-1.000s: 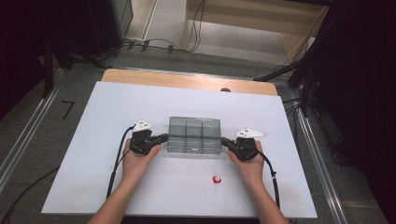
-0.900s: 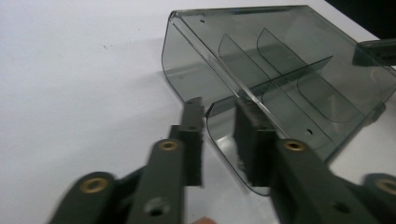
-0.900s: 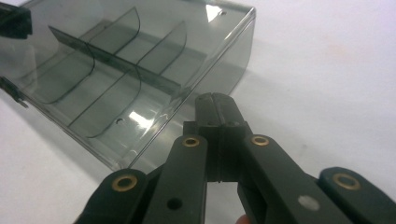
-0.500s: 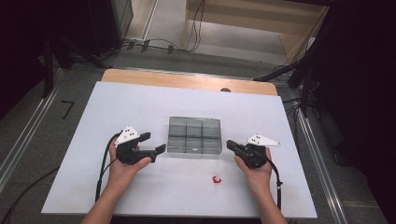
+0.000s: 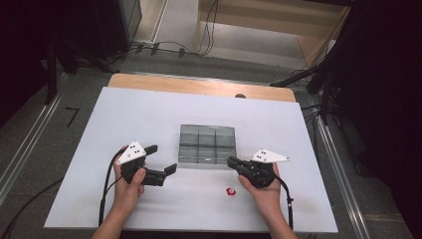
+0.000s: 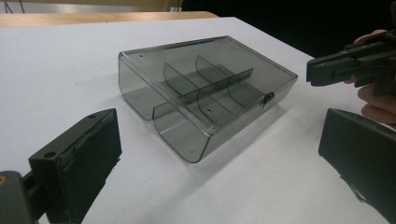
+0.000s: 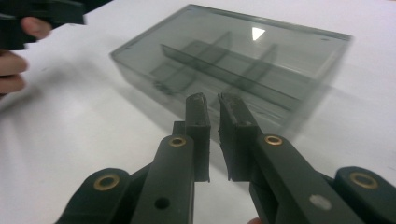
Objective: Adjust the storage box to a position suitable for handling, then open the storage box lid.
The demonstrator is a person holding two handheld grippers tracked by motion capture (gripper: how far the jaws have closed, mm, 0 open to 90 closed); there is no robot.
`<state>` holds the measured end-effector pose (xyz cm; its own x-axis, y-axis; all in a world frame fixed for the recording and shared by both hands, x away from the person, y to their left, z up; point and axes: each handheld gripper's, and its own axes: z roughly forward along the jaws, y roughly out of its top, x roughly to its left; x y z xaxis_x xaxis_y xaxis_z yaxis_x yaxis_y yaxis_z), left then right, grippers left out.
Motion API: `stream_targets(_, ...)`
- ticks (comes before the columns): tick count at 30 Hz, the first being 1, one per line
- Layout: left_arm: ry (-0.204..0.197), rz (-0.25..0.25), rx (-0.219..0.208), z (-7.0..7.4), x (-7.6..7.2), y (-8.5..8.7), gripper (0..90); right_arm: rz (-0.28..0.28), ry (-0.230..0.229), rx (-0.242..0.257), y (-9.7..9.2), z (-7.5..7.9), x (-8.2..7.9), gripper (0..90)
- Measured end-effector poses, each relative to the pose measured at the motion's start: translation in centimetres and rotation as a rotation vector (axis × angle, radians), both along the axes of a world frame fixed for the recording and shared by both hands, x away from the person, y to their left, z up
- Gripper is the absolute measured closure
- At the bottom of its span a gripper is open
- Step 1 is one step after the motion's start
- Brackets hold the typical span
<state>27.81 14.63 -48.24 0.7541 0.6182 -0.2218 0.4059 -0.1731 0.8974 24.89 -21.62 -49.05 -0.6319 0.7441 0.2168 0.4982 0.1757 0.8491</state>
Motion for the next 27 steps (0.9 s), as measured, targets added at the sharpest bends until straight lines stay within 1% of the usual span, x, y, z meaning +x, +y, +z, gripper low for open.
stream_targets(1,-0.002,-0.001,0.004,0.0,0.0,-0.1,0.0,0.000,0.000,0.000,0.0,0.0,0.0,79.8)
stream_targets(3,-0.001,-0.006,0.002,0.0,-0.1,-0.3,0.0,0.024,0.002,-0.007,0.9,-0.1,-0.2,81.4)
stream_targets(4,-0.002,-0.011,0.001,0.0,-0.1,-0.4,0.0,0.033,0.001,-0.015,1.3,-0.2,-0.2,82.7)
stream_targets(5,-0.002,-0.013,0.005,0.0,-0.1,-0.4,0.0,0.051,0.006,-0.020,1.9,-0.6,-0.1,85.3)
stream_targets(6,-0.004,-0.016,0.007,0.0,-0.1,-0.5,0.0,0.056,0.015,-0.022,2.2,-0.8,-0.1,86.7)
stream_targets(10,-0.001,-0.026,0.014,-0.2,-0.2,-0.6,0.0,0.074,0.027,-0.018,2.9,-1.3,0.2,87.4)
stream_targets(13,-0.001,-0.022,0.011,-0.2,-0.1,-0.7,0.0,0.091,0.040,-0.039,3.7,-1.7,0.5,87.5)
stream_targets(15,0.002,-0.023,0.013,-0.2,-0.1,-0.7,0.0,0.092,0.044,-0.049,3.8,-1.8,0.6,87.4)
stream_targets(18,0.004,-0.026,0.015,-0.3,-0.1,-0.8,0.0,0.078,0.051,-0.055,3.9,-1.9,0.9,87.5)
stream_targets(21,0.008,-0.033,0.020,-0.4,0.0,-1.1,0.0,0.056,0.067,-0.071,3.9,-2.1,1.4,87.5)
stream_targets(23,0.011,-0.040,0.024,-0.4,-0.1,-1.4,0.0,0.058,0.076,-0.072,3.9,-2.1,1.5,87.6)
stream_targets(24,0.011,-0.045,0.030,-0.5,-0.1,-1.7,0.0,0.063,0.086,-0.080,3.9,-2.2,1.6,87.6)
stream_targets(27,0.014,-0.048,0.032,-0.5,-0.1,-1.9,0.0,0.073,0.091,-0.089,4.0,-2.2,1.7,87.6)
